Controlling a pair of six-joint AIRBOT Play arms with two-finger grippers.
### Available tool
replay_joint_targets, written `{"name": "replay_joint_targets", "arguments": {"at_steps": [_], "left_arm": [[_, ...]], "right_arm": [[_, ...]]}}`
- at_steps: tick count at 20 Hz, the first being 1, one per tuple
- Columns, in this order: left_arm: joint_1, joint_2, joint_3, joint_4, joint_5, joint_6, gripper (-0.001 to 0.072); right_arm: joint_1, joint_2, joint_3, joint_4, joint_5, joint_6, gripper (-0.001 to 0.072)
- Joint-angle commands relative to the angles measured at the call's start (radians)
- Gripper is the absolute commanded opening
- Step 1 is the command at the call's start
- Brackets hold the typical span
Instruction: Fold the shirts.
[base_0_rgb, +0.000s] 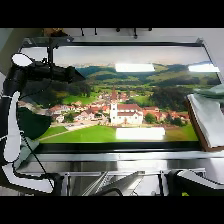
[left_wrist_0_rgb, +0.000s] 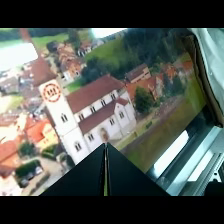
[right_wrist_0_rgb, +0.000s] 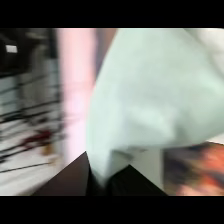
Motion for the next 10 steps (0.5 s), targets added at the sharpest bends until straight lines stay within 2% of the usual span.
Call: {"name": "replay_joint_targets", "arguments": {"at_steps": [1,3,5,6,7,8,9,10], "left_arm": [[-0.001,-0.002,0.001,0.0,-0.011,0.0,0.0015],[-0.001,-0.002,0.001,0.0,-0.013,0.0,0.0015],[-0.001,-0.002,0.001,0.0,-0.015,0.0,0.0015],[-0.001,-0.002,0.001,0.0,-0.019,0.0,0.0015],[-0.001,-0.002,0.001,0.0,-0.022,0.0,0.0015],[-0.001,-0.002,0.001,0.001,-0.023,0.001,0.0015],[-0.001,-0.002,0.001,0.0,-0.023,0.001,0.0015],[-0.001,-0.002,0.001,0.0,-0.023,0.001,0.0015]], "right_arm": [[-0.038,0.034,-0.008,-0.426,0.217,-0.074,0.0024],[-0.038,0.032,-0.023,-0.531,0.215,-0.147,0.0025],[-0.038,0.025,-0.063,-0.548,0.179,-0.163,0.0026],[-0.038,0.019,-0.086,-0.547,0.169,-0.163,0.0061],[-0.037,0.01,-0.101,-0.541,0.17,-0.164,0.0263],[-0.036,-0.002,-0.106,-0.531,0.181,-0.192,0.0598],[-0.036,-0.007,-0.106,-0.51,0.187,-0.239,0.0708],[-0.036,-0.005,-0.104,-0.494,0.187,-0.249,0.0709]]}}
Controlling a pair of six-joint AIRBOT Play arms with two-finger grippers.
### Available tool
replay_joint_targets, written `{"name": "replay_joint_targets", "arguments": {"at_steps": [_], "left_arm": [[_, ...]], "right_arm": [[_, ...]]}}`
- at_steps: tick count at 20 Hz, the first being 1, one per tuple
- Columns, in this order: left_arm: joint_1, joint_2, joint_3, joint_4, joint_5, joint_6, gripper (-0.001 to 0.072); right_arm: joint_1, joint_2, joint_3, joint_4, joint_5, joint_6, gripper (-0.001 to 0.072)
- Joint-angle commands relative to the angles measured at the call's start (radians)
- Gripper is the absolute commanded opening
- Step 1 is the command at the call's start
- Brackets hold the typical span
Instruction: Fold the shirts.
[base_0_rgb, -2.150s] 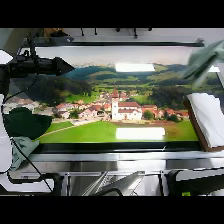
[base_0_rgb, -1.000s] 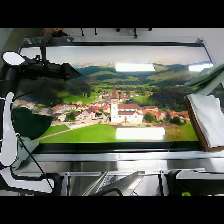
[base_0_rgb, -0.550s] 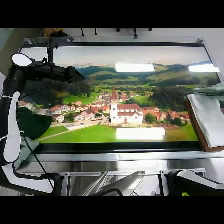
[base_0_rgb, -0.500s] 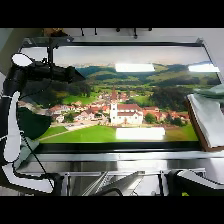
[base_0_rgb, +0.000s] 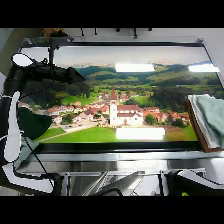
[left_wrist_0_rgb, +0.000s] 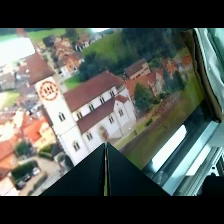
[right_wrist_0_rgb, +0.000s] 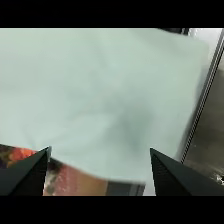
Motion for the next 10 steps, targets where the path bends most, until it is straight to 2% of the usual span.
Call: {"name": "replay_joint_targets", "arguments": {"at_steps": [1,4,5,7,8,10], "left_arm": [[0.0,0.0,0.001,0.0,-0.005,0.0,0.0015],[0.0,0.0,0.002,-0.01,-0.005,-0.001,0.0015],[0.003,0.0,0.002,-0.042,-0.007,0.0,0.0015],[0.027,0.014,0.002,-0.133,-0.008,0.008,0.0015],[0.037,0.028,0.002,-0.158,-0.011,0.01,0.0015],[0.064,0.074,0.0,-0.143,-0.054,0.01,0.0015]], "right_arm": [[-0.001,-0.006,-0.004,0.009,0.014,-0.068,0.0708],[0.0,-0.004,0.069,0.181,-0.026,-0.07,0.0686],[0.003,-0.004,0.095,0.301,-0.049,-0.092,0.0555],[0.043,0.002,0.114,0.558,-0.083,-0.165,0.0115],[0.084,0.011,0.113,0.633,-0.086,-0.195,0.0026],[0.216,0.046,0.097,0.61,-0.089,-0.244,0.0025]]}}
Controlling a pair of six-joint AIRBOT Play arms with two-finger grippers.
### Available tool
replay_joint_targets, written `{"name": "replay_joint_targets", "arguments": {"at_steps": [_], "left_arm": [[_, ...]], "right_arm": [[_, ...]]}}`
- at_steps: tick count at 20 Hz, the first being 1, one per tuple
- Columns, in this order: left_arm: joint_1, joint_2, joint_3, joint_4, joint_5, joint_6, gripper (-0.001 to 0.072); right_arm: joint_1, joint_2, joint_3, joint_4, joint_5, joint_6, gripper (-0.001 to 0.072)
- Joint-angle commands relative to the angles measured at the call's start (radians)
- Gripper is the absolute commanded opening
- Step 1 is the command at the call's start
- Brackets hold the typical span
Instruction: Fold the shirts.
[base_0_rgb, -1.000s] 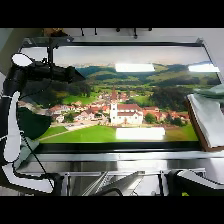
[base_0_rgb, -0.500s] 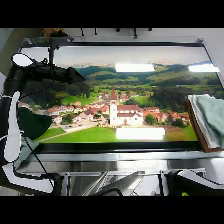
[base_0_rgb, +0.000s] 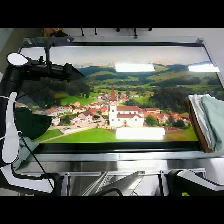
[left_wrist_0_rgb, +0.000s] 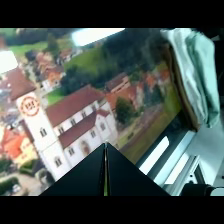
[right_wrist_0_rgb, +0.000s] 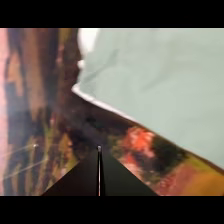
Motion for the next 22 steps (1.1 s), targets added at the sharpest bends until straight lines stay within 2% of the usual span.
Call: {"name": "replay_joint_targets", "arguments": {"at_steps": [1,4,6,9,14,22], "left_arm": [[0.041,0.073,-0.018,-0.045,-0.071,0.008,0.0015],[0.038,0.251,-0.223,-0.047,-0.055,0.026,0.0015],[0.0,0.389,-0.439,-0.045,-0.05,0.057,0.0015],[-0.076,0.584,-0.747,-0.042,0.021,0.069,0.0015],[-0.108,0.735,-0.929,-0.043,0.074,0.068,0.0015],[-0.108,0.838,-1.039,-0.044,0.128,0.067,0.0015]], "right_arm": [[0.196,0.061,-0.032,0.101,-0.033,-0.097,0.0025],[0.451,0.22,-0.279,-0.005,-0.077,-0.16,0.0025],[0.622,0.365,-0.545,-0.006,-0.084,-0.172,0.0025],[0.838,0.532,-0.843,0.0,-0.206,-0.171,0.0025],[0.971,0.533,-0.877,0.013,-0.233,-0.146,0.0026],[0.974,0.535,-0.877,0.046,-0.219,-0.145,0.0025]]}}
